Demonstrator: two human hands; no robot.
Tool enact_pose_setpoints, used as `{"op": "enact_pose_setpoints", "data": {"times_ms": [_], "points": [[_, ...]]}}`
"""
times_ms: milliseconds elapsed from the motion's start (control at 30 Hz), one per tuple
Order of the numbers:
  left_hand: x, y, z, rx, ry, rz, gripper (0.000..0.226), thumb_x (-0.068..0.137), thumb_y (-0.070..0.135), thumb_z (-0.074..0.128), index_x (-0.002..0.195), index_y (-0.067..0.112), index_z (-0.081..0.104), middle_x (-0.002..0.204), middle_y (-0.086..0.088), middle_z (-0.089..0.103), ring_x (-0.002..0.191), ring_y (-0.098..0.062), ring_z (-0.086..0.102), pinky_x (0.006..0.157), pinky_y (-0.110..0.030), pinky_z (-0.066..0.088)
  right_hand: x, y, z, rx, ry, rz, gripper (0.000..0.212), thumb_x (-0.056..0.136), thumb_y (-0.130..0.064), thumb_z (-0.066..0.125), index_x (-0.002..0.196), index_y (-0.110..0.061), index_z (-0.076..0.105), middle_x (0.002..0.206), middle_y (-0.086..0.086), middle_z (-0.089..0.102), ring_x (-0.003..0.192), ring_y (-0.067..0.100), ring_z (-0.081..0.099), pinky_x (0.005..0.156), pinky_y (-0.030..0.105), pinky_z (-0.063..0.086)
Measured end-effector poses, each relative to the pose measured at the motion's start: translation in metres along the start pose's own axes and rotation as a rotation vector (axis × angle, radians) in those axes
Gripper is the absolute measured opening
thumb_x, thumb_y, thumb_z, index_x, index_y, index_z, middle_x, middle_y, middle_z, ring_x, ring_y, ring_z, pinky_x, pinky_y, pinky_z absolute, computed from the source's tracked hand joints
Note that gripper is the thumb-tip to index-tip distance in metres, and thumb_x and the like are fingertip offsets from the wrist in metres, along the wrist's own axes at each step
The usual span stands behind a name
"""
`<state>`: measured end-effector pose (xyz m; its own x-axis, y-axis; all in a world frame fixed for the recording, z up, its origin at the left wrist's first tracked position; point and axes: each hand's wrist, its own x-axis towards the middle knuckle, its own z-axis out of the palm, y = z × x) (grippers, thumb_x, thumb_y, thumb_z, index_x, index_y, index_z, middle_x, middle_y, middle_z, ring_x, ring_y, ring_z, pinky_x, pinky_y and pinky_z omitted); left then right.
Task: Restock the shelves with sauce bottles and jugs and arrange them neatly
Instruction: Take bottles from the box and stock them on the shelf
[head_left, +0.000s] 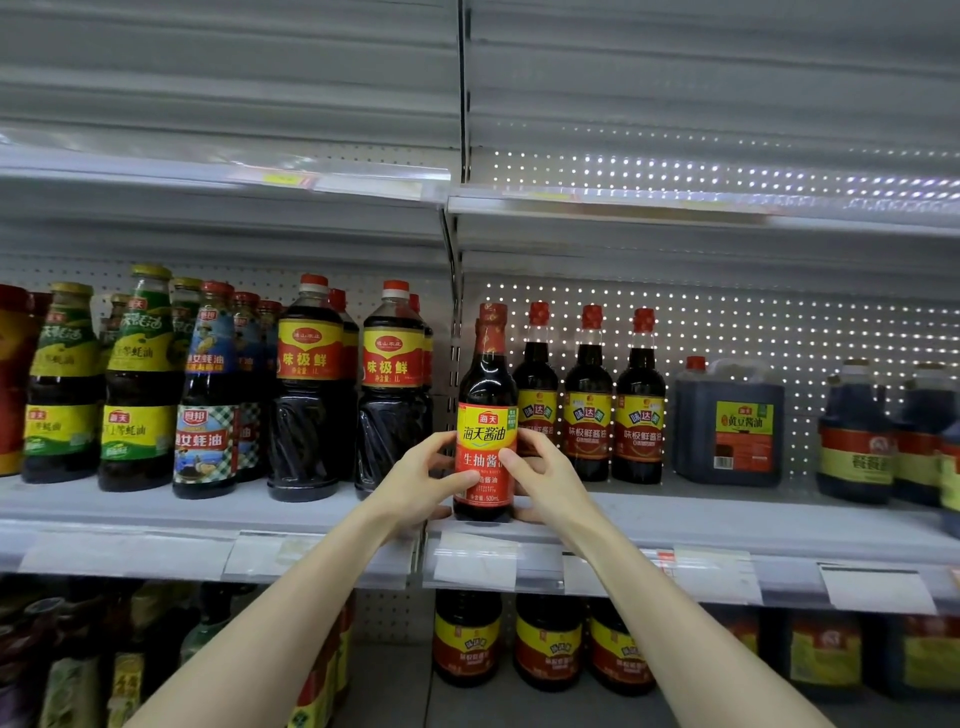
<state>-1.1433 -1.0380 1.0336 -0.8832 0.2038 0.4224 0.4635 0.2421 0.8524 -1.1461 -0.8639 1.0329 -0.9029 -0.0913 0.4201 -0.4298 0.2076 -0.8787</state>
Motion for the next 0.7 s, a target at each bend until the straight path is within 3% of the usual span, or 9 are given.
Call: {"op": "enact_pose_setpoints", "data": {"times_ms": [167, 300, 367, 500, 600, 700], "points": [[-0.001, 0.003, 0.0, -0.017, 0.002, -0.008, 0.052, 0.091, 0.018, 0.063, 0.136, 0.031, 0.041, 0.116, 0.002, 0.058, 0.111, -0.018, 0.057, 0.079, -0.034, 0.052, 0.0, 0.0, 0.0, -0.006, 0.002, -0.008, 0.047, 0.098, -0.031, 0.053, 0.142, -0.027, 0.038, 0.129, 0.007, 0.057, 0.113, 0.021, 0.059, 0.073, 0.029, 0.056], [-0.001, 0.005, 0.002, -0.001, 0.013, -0.028, 0.057, 0.09, 0.018, 0.065, 0.14, 0.026, 0.039, 0.121, -0.003, 0.058, 0.113, -0.021, 0.056, 0.087, -0.037, 0.05, 0.003, 0.0, 0.0, 0.011, 0.008, -0.004, 0.049, 0.097, -0.03, 0.056, 0.142, -0.025, 0.039, 0.136, 0.007, 0.054, 0.122, 0.021, 0.053, 0.097, 0.047, 0.051], [0.0, 0.007, 0.0, 0.05, 0.043, -0.015, 0.063, 0.088, 0.02, 0.068, 0.143, 0.022, 0.037, 0.12, -0.002, 0.058, 0.11, -0.016, 0.057, 0.087, -0.032, 0.05, 0.002, -0.004, -0.002, 0.006, 0.018, -0.013, 0.051, 0.096, -0.03, 0.056, 0.144, -0.023, 0.038, 0.139, 0.005, 0.051, 0.127, 0.021, 0.05, 0.1, 0.043, 0.048], [-0.001, 0.017, -0.006, 0.074, 0.182, 0.019, 0.071, 0.085, 0.024, 0.072, 0.145, 0.013, 0.035, 0.132, -0.007, 0.054, 0.117, -0.019, 0.055, 0.098, -0.036, 0.047, 0.002, -0.016, -0.012, -0.025, 0.068, -0.048, 0.056, 0.096, -0.031, 0.058, 0.145, -0.019, 0.036, 0.141, 0.006, 0.049, 0.128, 0.021, 0.049, 0.101, 0.039, 0.046], [-0.01, 0.026, -0.006, 0.089, 0.29, 0.082, 0.057, 0.085, 0.024, 0.071, 0.135, 0.014, 0.047, 0.122, -0.003, 0.057, 0.112, -0.016, 0.056, 0.09, -0.027, 0.046, -0.002, -0.021, -0.027, -0.056, 0.108, -0.065, 0.054, 0.095, -0.031, 0.059, 0.143, -0.018, 0.04, 0.134, 0.006, 0.055, 0.121, 0.021, 0.054, 0.104, 0.044, 0.046], [-0.024, 0.034, 0.004, 0.074, 0.367, 0.136, 0.039, 0.086, 0.021, 0.07, 0.122, 0.013, 0.055, 0.105, 0.001, 0.064, 0.098, -0.012, 0.061, 0.075, -0.017, 0.046, -0.015, -0.019, -0.042, -0.063, 0.131, -0.074, 0.048, 0.095, -0.03, 0.059, 0.139, -0.017, 0.045, 0.122, 0.003, 0.061, 0.11, 0.019, 0.06, 0.094, 0.038, 0.052]]}}
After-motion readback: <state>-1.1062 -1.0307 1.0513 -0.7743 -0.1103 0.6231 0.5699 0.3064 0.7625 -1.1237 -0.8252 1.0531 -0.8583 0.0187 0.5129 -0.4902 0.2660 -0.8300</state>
